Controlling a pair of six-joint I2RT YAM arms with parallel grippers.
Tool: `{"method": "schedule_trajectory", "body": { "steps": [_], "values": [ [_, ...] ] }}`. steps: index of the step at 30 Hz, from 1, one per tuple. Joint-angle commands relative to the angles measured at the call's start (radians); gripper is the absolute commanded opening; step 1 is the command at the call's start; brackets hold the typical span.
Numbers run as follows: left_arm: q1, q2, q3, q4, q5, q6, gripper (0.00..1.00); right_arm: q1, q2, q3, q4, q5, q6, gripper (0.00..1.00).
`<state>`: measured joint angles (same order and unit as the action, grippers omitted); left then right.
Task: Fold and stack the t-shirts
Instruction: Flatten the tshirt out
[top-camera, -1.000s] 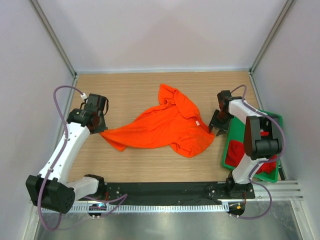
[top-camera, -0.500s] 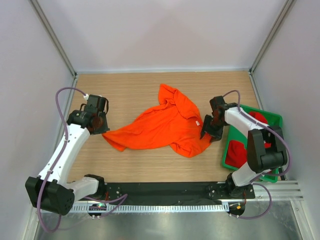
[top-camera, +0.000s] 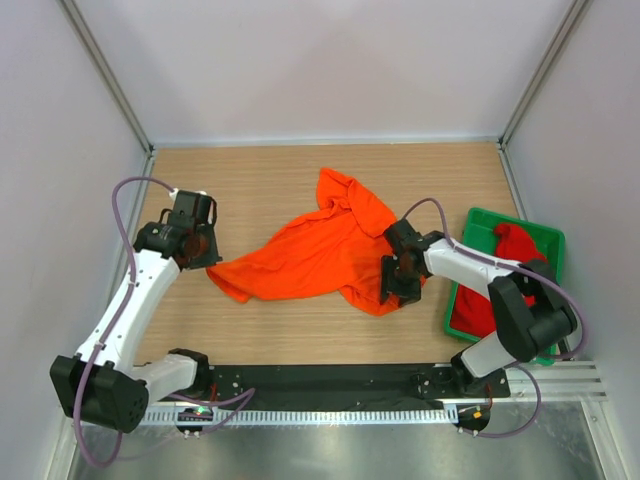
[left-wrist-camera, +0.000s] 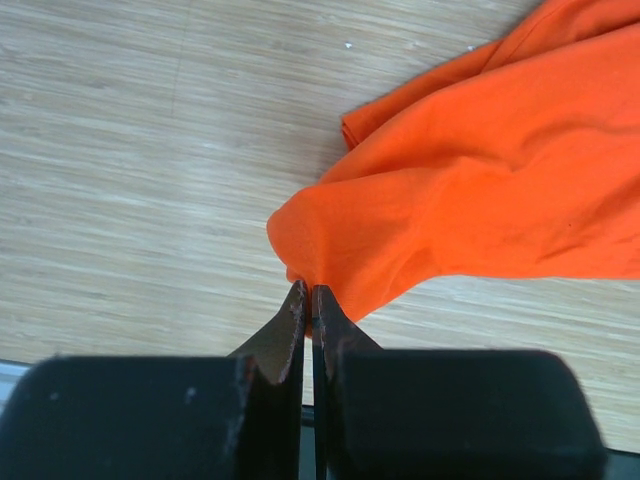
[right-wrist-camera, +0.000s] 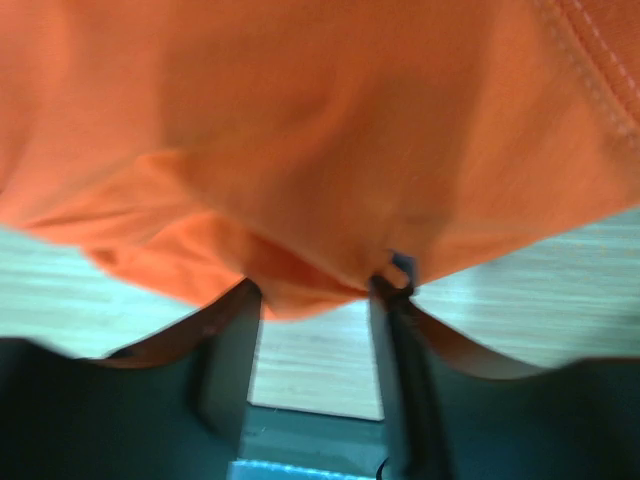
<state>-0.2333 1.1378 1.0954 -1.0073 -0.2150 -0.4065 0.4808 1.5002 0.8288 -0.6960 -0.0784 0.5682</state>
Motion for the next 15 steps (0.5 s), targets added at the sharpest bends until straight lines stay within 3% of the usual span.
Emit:
{"method": "schedule_trajectory", "body": {
  "steps": [1, 5, 6, 8, 15],
  "values": [
    [-0.003, -0.026, -0.014, 0.039, 0.040, 0.006, 0.00, 0.031, 0.035, -0.008, 0.067, 0.112, 0.048, 0.49],
    [-0.001, -0.049, -0.026, 0.041, 0.043, -0.006, 0.00, 0.033, 0.012, -0.010, 0.021, 0.190, 0.067, 0.26],
    [-0.001, -0.053, -0.028, 0.039, 0.037, -0.009, 0.00, 0.033, 0.000, -0.014, 0.015, 0.184, 0.064, 0.14],
    [-0.001, -0.065, -0.035, 0.033, 0.005, -0.015, 0.00, 0.033, -0.049, -0.025, -0.020, 0.140, 0.052, 0.03],
    [0.000, -0.105, -0.026, 0.003, -0.092, -0.032, 0.00, 0.047, -0.334, 0.064, -0.383, 0.064, -0.014, 0.01]
  ]
}}
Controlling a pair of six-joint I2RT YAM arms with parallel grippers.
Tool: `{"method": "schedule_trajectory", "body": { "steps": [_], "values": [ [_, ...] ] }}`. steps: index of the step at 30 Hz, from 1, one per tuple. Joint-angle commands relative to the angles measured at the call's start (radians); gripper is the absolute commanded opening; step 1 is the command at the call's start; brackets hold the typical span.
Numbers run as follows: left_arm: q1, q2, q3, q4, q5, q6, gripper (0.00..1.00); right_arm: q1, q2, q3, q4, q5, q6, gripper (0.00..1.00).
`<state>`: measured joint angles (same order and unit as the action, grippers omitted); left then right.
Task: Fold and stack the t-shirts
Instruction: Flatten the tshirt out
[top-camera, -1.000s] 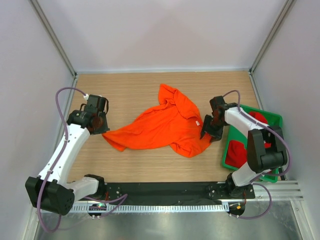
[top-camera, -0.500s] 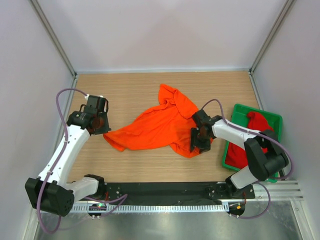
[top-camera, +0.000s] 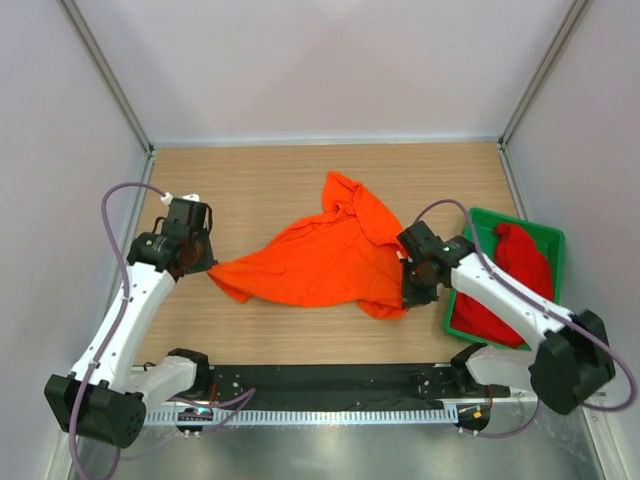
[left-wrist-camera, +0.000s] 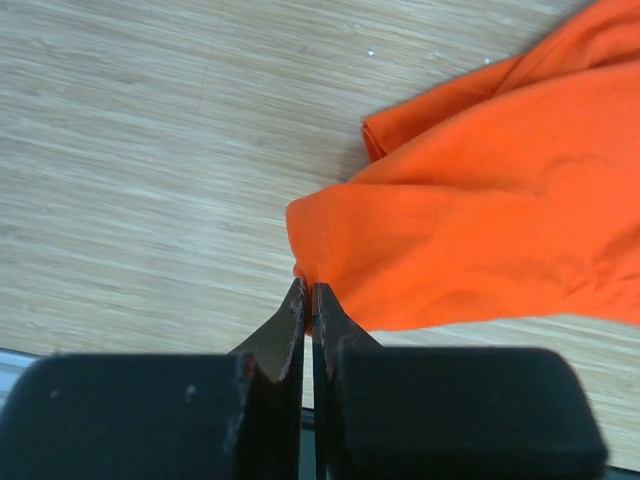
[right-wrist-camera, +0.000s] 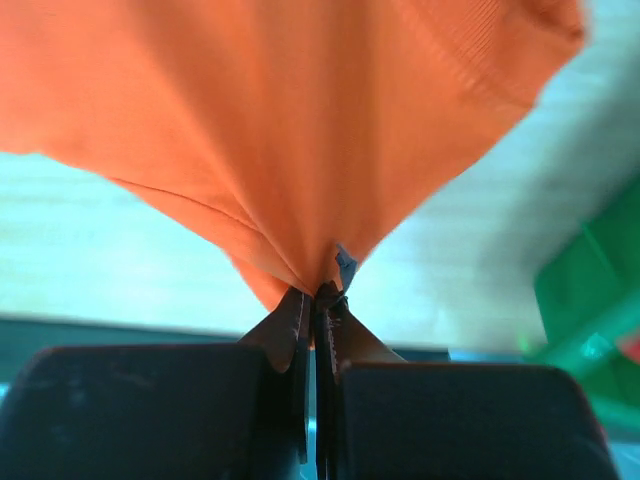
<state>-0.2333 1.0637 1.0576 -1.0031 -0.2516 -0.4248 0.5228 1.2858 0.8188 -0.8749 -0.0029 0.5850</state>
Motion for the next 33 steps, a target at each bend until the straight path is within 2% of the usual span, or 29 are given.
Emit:
{"method": "schedule_trajectory", "body": {
  "steps": [1, 4, 6, 8, 9, 10, 12, 13, 15, 16, 17, 18, 20, 26, 29, 33],
  "values": [
    [0.000, -0.033, 0.016, -0.005, -0.054, -0.017, 0.00, -0.001, -0.137, 0.124, -0.223, -0.005, -0.037, 0.01],
    [0.000, -0.031, 0.019, 0.003, -0.038, -0.020, 0.00, -0.047, -0.074, 0.231, -0.199, -0.015, -0.079, 0.01],
    [-0.001, -0.021, 0.018, 0.023, -0.020, -0.023, 0.00, -0.128, 0.091, 0.285, -0.139, -0.069, -0.114, 0.02],
    [0.000, -0.008, 0.019, 0.037, -0.002, -0.025, 0.00, -0.205, 0.235, 0.411, -0.107, -0.109, -0.137, 0.04],
    [0.000, -0.002, 0.022, 0.044, 0.017, -0.026, 0.00, -0.219, 0.374, 0.466, -0.078, -0.130, -0.145, 0.07],
    [-0.001, 0.008, 0.028, 0.049, 0.028, -0.028, 0.00, -0.225, 0.453, 0.603, -0.075, -0.137, -0.154, 0.09],
    [0.000, 0.021, 0.038, 0.052, 0.060, -0.029, 0.00, -0.224, 0.641, 0.763, -0.116, -0.129, -0.203, 0.18],
    [-0.001, 0.024, 0.041, 0.051, 0.070, -0.028, 0.00, -0.224, 0.693, 0.924, -0.149, -0.115, -0.218, 0.23],
    [-0.001, 0.033, 0.053, 0.043, 0.084, -0.023, 0.00, -0.224, 0.779, 1.066, -0.262, -0.065, -0.258, 0.33],
    [-0.001, 0.033, 0.053, 0.041, 0.086, -0.023, 0.00, -0.222, 0.820, 1.156, -0.294, -0.057, -0.266, 0.35],
    [-0.001, 0.025, 0.048, 0.044, 0.084, -0.025, 0.00, -0.224, 0.822, 1.171, -0.314, -0.045, -0.269, 0.37],
    [-0.001, 0.024, 0.039, 0.050, 0.083, -0.028, 0.00, -0.224, 0.810, 1.162, -0.322, -0.034, -0.271, 0.41],
    [-0.001, 0.015, 0.028, 0.060, 0.086, -0.038, 0.00, -0.224, 0.715, 1.038, -0.294, -0.043, -0.263, 0.44],
    [-0.001, -0.007, -0.007, 0.063, 0.098, -0.049, 0.00, -0.225, 0.441, 0.643, -0.171, -0.109, -0.218, 0.44],
    [-0.001, -0.001, -0.002, 0.049, 0.097, -0.045, 0.00, -0.225, 0.354, 0.485, -0.113, -0.129, -0.223, 0.44],
    [-0.001, 0.010, -0.001, 0.060, 0.109, -0.040, 0.00, -0.227, 0.331, 0.333, -0.008, -0.150, -0.200, 0.47]
  ]
}}
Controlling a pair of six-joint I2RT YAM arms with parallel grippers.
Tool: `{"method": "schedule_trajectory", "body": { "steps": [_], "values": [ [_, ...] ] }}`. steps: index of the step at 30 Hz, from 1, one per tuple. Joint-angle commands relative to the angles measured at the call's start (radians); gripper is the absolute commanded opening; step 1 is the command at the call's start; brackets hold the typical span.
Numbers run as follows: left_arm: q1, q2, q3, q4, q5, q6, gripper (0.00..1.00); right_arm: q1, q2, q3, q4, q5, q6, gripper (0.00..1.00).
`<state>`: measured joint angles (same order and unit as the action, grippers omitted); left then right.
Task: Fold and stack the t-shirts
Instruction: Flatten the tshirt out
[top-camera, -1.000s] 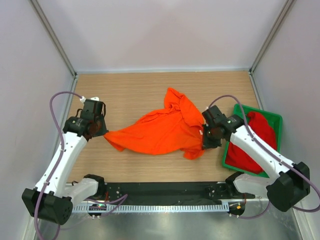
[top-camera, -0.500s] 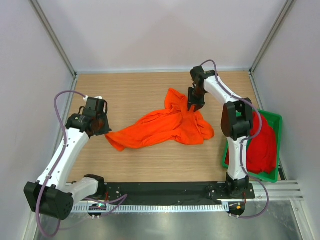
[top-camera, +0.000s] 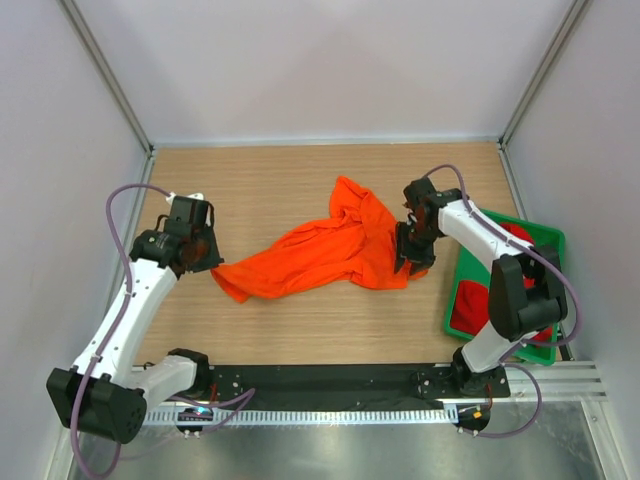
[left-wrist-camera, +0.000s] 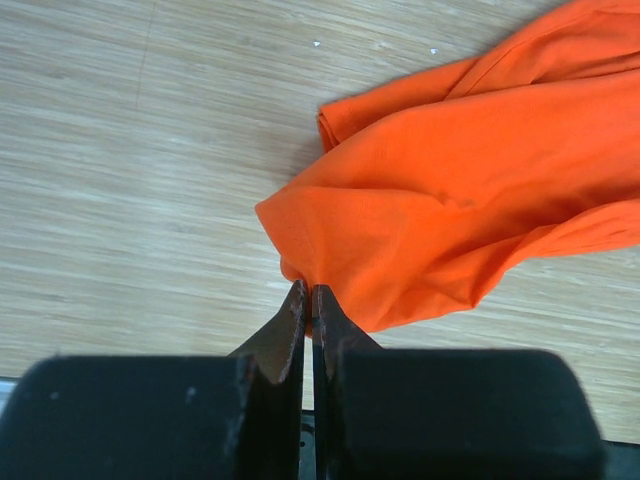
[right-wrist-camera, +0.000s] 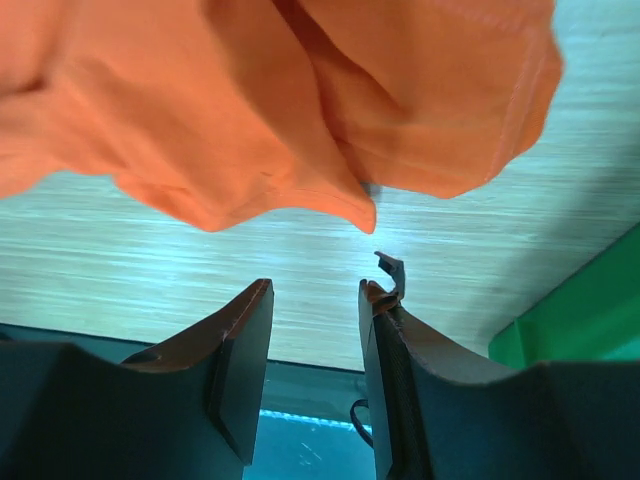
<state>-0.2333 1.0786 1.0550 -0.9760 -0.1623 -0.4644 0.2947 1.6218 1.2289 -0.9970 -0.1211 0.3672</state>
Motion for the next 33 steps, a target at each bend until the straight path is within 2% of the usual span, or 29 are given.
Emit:
{"method": "schedule_trajectory", "body": {
  "steps": [1, 8, 14, 20, 29, 33],
  "values": [
    [0.000, 0.004, 0.005, 0.037, 0.024, 0.001, 0.00, 0.003, -0.005, -0.116, 0.135, -0.035, 0.022, 0.47],
    [-0.001, 0.035, 0.036, 0.036, 0.033, 0.012, 0.00, 0.000, 0.056, -0.175, 0.230, -0.017, 0.019, 0.46],
    [0.000, 0.040, 0.040, 0.036, 0.020, 0.020, 0.00, -0.008, 0.115, -0.174, 0.244, -0.008, 0.022, 0.42],
    [-0.001, 0.043, 0.048, 0.037, -0.008, 0.041, 0.00, -0.032, 0.064, -0.215, 0.248, 0.008, 0.030, 0.42],
    [0.000, 0.067, 0.057, 0.042, -0.006, 0.069, 0.00, -0.042, 0.088, -0.215, 0.265, 0.009, 0.033, 0.41],
    [-0.001, 0.072, 0.060, 0.039, -0.011, 0.078, 0.00, -0.045, 0.082, -0.201, 0.233, 0.067, -0.016, 0.41]
  ]
}}
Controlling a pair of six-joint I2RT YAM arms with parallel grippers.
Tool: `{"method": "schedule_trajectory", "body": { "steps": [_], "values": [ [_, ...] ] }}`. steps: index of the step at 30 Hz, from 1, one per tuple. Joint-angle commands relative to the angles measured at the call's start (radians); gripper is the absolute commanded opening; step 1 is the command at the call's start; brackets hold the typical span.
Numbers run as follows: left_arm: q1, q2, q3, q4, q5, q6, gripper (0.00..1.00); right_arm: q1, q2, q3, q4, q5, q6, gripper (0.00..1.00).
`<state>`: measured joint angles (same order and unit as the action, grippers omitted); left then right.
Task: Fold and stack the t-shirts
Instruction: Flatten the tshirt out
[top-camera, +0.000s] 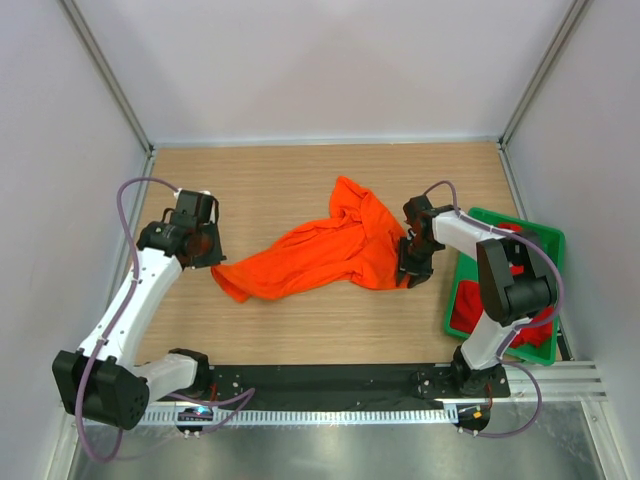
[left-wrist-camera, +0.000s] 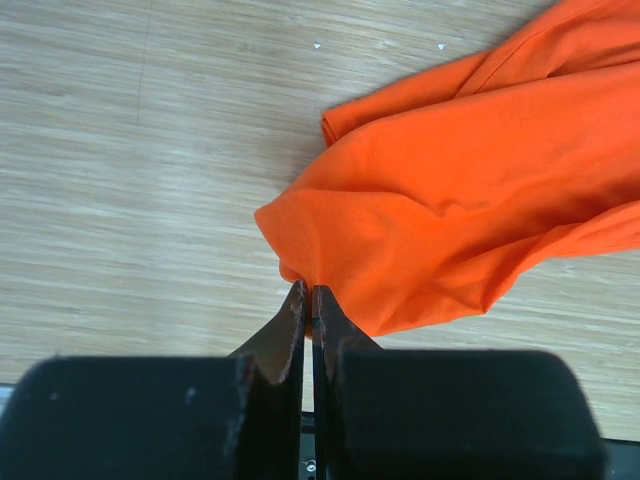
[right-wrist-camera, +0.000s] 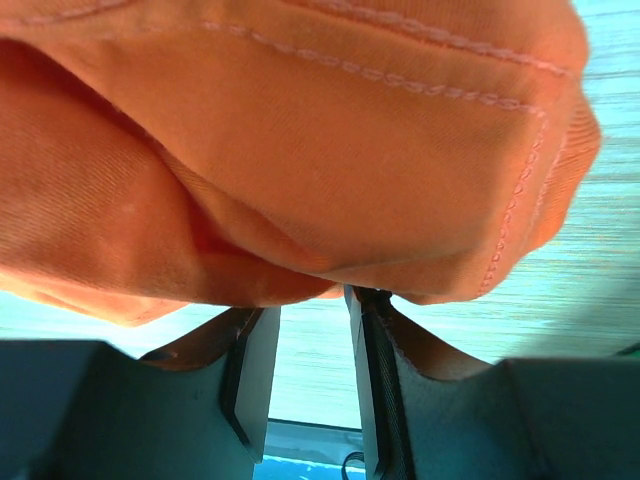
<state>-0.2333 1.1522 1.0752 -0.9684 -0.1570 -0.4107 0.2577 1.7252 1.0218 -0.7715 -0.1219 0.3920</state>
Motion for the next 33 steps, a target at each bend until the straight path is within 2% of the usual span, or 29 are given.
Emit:
{"method": "schedule_trajectory", "body": {
  "steps": [1, 15, 24, 33],
  "values": [
    [0.000, -0.003, 0.038, 0.028, -0.021, 0.024, 0.00, -0.009, -0.029, 0.001, 0.012, 0.068, -0.051, 0.41],
    [0.000, -0.008, 0.023, 0.040, -0.016, 0.018, 0.00, -0.011, -0.131, 0.012, 0.009, 0.047, -0.062, 0.42],
    [0.000, -0.006, 0.022, 0.040, -0.012, 0.013, 0.00, -0.011, -0.081, -0.061, 0.093, -0.005, -0.050, 0.41],
    [-0.001, -0.002, 0.017, 0.042, -0.009, 0.009, 0.00, -0.011, -0.027, -0.055, 0.130, -0.025, -0.048, 0.40]
  ]
}}
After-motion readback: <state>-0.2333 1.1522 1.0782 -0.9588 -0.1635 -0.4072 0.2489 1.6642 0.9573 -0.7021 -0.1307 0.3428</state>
